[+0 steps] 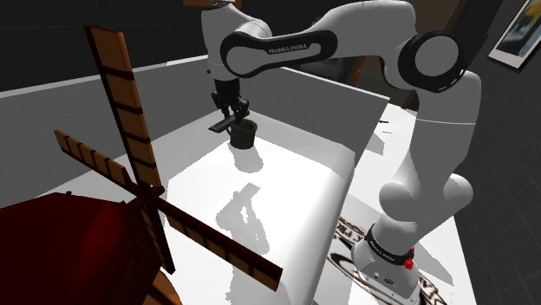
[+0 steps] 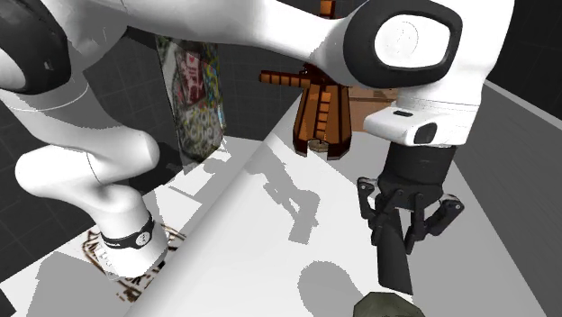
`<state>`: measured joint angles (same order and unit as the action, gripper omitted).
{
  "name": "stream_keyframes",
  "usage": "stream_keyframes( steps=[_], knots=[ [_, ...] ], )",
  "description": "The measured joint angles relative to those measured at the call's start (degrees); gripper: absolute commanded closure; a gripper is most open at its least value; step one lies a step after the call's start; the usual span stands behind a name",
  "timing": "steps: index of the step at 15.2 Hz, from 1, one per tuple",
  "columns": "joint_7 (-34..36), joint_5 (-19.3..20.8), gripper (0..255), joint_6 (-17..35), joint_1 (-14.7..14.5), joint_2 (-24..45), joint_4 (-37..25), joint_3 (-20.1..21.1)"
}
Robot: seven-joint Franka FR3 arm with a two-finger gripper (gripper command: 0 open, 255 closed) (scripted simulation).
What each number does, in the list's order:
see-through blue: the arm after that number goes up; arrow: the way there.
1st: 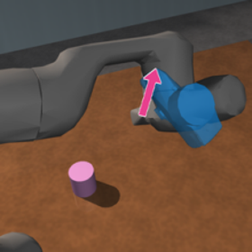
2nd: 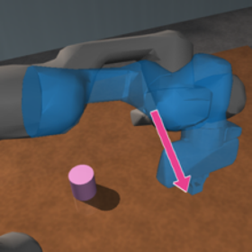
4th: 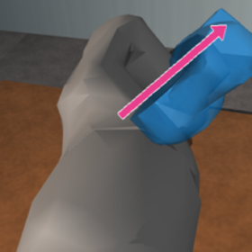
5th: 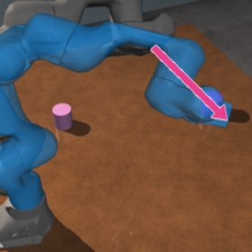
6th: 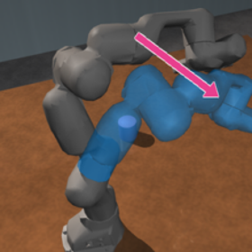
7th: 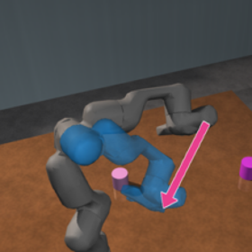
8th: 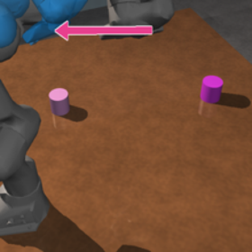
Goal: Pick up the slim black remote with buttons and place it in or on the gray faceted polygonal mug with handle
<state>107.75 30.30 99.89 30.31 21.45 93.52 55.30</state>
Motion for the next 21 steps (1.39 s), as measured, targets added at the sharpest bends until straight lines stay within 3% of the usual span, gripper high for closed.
stream_keyframes(
  steps=[9, 21],
  knots=[
    [-8.2, 4.3, 255, -0.4, 2.3, 6.4, -7.7, -4.5],
    [-6.0, 6.5, 255, 5.4, 2.6, 8.6, -3.1, -5.8]
  ],
)
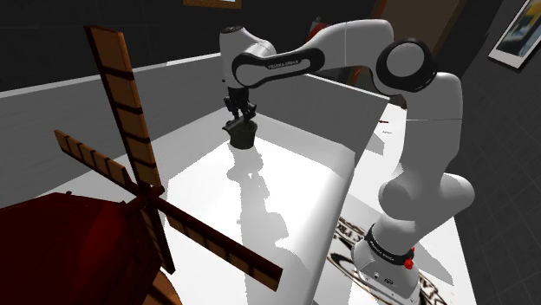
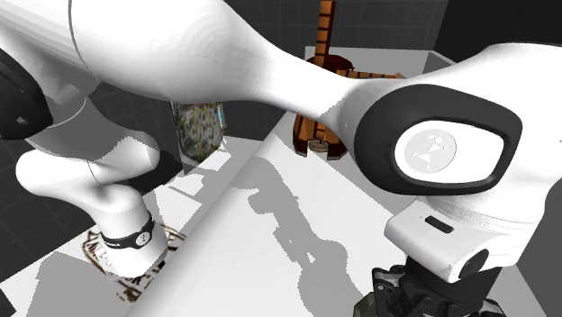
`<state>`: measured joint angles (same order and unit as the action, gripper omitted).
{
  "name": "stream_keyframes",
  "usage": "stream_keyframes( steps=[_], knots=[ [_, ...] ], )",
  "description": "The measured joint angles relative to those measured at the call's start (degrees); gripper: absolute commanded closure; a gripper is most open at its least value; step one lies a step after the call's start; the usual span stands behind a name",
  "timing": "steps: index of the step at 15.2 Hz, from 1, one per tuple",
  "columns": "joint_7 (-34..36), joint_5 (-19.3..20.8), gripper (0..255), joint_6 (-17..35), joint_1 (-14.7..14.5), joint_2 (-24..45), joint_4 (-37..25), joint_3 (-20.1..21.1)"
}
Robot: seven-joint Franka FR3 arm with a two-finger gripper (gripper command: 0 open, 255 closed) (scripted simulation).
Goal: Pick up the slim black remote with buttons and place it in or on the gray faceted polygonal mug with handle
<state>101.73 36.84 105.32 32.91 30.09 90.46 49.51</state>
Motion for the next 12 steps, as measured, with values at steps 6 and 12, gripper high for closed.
stream_keyframes(
  steps=[6, 12],
  knots=[
    [0.0, 0.1, 0, 0.1, 0.0, 0.1, 0.0, 0.0],
    [-0.2, -0.2, 0, -0.5, 0.0, -0.2, -0.4, 0.1]
  ],
)
